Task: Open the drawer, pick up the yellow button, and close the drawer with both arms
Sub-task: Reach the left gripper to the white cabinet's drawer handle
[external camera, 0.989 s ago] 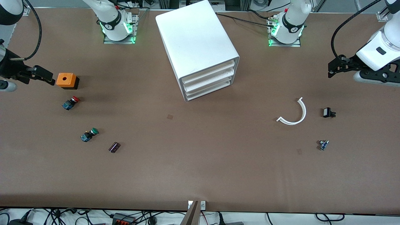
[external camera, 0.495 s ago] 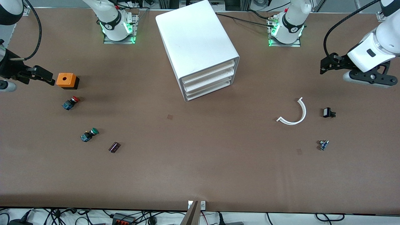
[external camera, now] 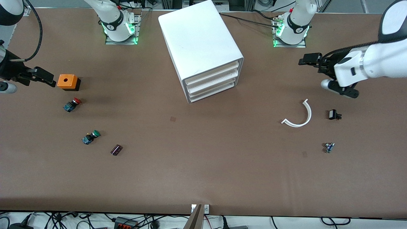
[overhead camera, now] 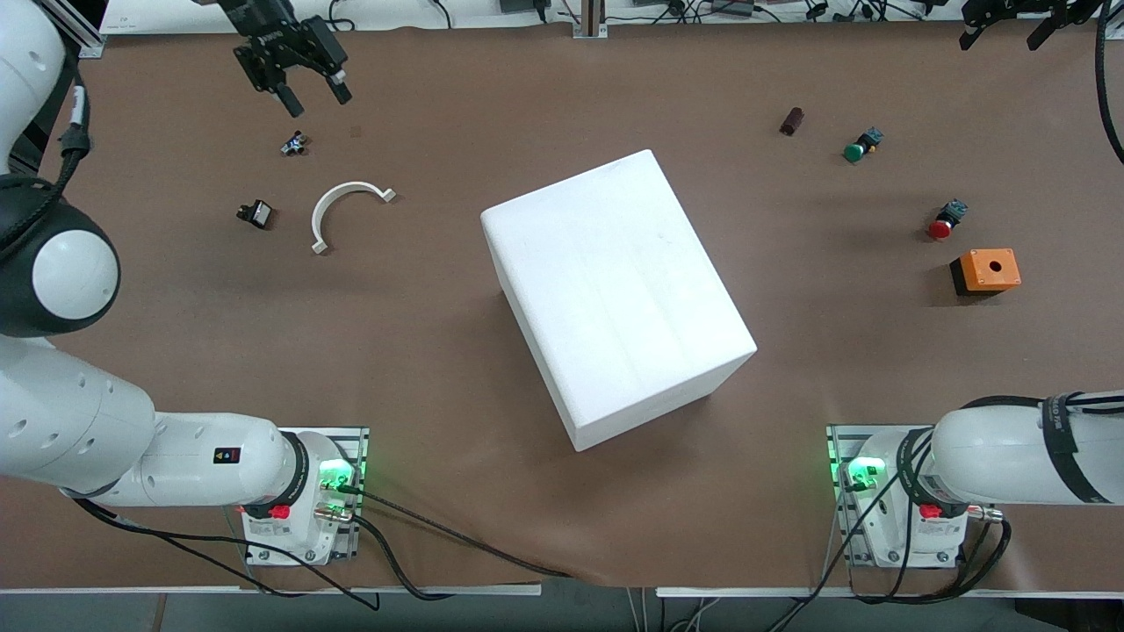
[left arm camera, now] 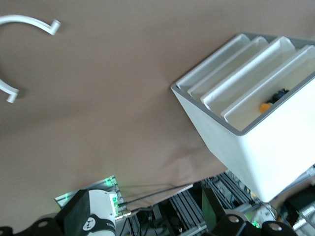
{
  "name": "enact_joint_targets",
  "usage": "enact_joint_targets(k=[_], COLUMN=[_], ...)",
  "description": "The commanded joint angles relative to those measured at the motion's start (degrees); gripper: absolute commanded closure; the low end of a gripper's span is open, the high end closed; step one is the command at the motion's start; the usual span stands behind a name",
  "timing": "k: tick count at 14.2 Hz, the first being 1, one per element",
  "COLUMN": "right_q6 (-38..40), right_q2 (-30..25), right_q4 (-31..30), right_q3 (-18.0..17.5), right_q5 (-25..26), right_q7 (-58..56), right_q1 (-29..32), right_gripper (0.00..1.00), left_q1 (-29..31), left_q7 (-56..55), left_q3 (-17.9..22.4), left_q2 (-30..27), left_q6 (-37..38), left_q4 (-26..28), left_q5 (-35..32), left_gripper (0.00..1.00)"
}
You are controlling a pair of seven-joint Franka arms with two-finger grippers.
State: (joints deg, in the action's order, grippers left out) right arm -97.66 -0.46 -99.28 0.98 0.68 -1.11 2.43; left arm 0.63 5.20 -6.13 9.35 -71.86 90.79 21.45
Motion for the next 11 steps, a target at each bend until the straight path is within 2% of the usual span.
enact_joint_targets(k=[1, 4, 6, 8, 11], right_q6=[-0.5, -0.7, -1.0, -1.6, -1.9], right_q2=[-0.5, -0.2, 0.6, 1.7, 2.8], right_q4=[-0.4, -0.4, -0.3, -0.1, 0.0], right_q3=[-0.7, -0.8, -0.9, -0.9, -0.9], right_q5=[-0.1, -0.2, -0.5, -1.0, -2.2], right_q7=[-0.9, -0.8, -0.7, -0.6, 0.0], right_q1=[0.7, 0.7, 0.5, -0.8, -3.1], right_gripper=[0.00, 0.00, 0.00, 0.00, 0.00], left_q1=[-0.6, 0.0, -0.2, -0.9, -0.9], left_q7=[3.9, 16.4, 24.7, 32.4, 37.5], left_q3=[-2.5, -2.6, -2.6, -2.9, -3.4], left_q2=[4.4, 4.5, 4.5, 5.3, 8.0], left_q6=[0.2, -7.9, -16.3, -22.4, -23.0], left_q4=[-1.6, 6.6, 14.8, 20.7, 24.4], left_q5=[4.5, 15.3, 24.0, 32.7, 42.2], left_gripper=[0.00, 0.00, 0.00, 0.00, 0.00])
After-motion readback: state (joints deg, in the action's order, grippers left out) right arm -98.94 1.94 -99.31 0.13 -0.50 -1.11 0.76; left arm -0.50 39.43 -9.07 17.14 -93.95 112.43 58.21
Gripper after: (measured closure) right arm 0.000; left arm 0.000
